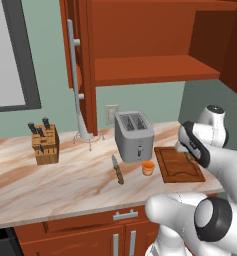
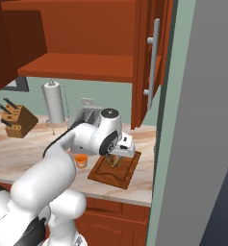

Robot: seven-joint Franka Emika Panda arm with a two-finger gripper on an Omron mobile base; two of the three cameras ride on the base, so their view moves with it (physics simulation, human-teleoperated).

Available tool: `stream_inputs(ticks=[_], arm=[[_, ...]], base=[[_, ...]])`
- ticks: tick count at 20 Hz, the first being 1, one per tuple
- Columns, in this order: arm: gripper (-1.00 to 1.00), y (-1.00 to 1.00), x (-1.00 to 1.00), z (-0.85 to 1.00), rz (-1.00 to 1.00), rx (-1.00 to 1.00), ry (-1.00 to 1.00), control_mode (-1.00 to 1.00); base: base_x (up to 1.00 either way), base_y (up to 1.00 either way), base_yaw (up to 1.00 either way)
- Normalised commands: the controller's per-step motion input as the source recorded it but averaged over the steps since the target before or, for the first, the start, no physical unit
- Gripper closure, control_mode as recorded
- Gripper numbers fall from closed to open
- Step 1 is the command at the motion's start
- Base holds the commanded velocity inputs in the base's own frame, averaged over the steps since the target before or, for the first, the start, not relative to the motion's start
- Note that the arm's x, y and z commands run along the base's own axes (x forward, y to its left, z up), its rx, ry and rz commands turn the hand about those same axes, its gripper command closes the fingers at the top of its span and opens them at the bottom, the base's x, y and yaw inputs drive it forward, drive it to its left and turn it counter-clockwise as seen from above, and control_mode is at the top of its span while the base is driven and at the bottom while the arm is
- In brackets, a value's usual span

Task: Pick the bread, place it on the cutting board, pick the jam, place it on the counter, and close the cabinet.

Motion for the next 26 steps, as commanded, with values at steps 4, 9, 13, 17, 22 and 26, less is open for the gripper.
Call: stream_inputs(ticks=[4,9,13,17,22,26], arm=[[1.0,0.0,0.1,-0.32,0.0,0.0,0.0,-1.0],[1.0,0.0,0.07,-0.29,0.0,0.0,0.0,-1.0],[1.0,0.0,0.08,-0.28,0.0,0.0,0.0,-1.0],[1.0,0.0,0.02,-0.28,0.0,0.0,0.0,-1.0],[1.0,0.0,0.01,-0.25,0.0,0.0,0.0,-1.0],[1.0,0.0,0.09,-0.17,0.0,0.0,0.0,-1.0]], base=[[0.0,0.0,0.0],[0.0,0.0,0.0],[0.0,0.0,0.0],[0.0,0.0,0.0],[0.0,0.0,0.0],[0.0,0.0,0.0]])
